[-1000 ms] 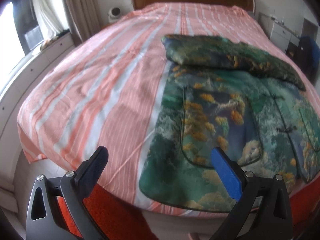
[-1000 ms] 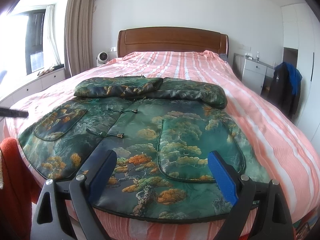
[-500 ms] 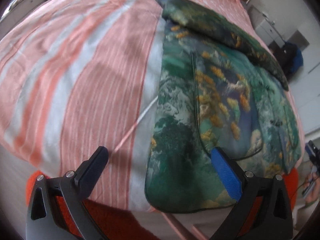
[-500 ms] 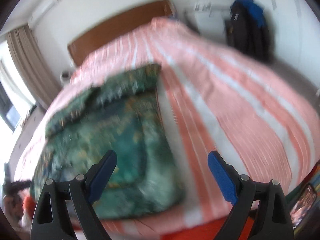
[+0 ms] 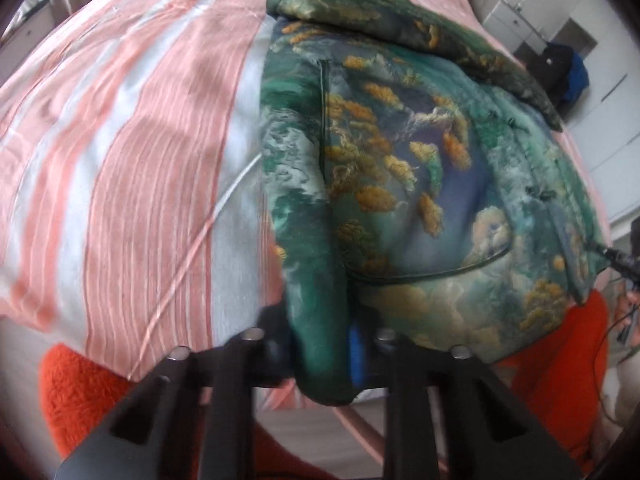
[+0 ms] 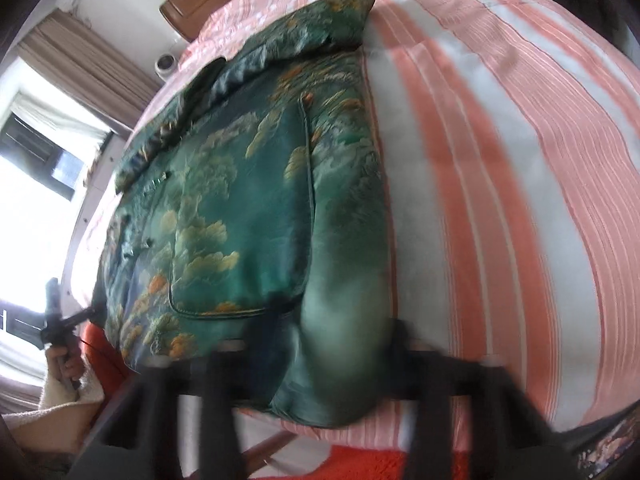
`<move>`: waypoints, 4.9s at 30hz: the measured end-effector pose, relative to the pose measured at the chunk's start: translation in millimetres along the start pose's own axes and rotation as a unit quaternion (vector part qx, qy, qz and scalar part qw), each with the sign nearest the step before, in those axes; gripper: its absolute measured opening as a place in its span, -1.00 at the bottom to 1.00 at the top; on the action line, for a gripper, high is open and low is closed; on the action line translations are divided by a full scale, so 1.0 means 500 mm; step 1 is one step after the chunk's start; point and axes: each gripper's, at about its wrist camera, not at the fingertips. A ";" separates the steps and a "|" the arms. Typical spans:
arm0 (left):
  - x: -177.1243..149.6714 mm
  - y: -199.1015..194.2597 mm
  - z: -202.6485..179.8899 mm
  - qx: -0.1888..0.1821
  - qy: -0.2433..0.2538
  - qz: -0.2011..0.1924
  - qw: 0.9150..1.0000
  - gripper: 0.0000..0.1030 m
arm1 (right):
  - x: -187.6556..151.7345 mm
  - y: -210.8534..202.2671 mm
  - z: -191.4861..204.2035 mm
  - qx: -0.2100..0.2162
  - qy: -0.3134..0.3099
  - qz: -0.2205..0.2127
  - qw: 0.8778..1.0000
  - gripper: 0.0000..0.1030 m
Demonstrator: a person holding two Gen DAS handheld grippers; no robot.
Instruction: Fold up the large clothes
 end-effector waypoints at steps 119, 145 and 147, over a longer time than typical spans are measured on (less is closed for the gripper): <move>0.361 0.083 -0.506 0.189 0.201 -0.219 0.936 0.93 | 0.040 0.125 0.103 -0.034 -0.119 -0.160 0.979 0.73; 0.134 0.094 -0.449 0.045 0.125 -0.158 0.978 0.99 | 0.031 0.194 0.131 -0.099 -0.171 -0.137 0.971 0.98; 0.131 0.099 -0.442 0.036 0.124 -0.161 0.979 0.99 | 0.027 0.192 0.130 -0.098 -0.171 -0.136 0.971 0.99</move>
Point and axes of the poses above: each gripper's, at about its wrist camera, not at the fingertips, and y roughly the way its jaws point, z to its left, x to its top, and after that the axes turned 15 degrees about x, right-handed
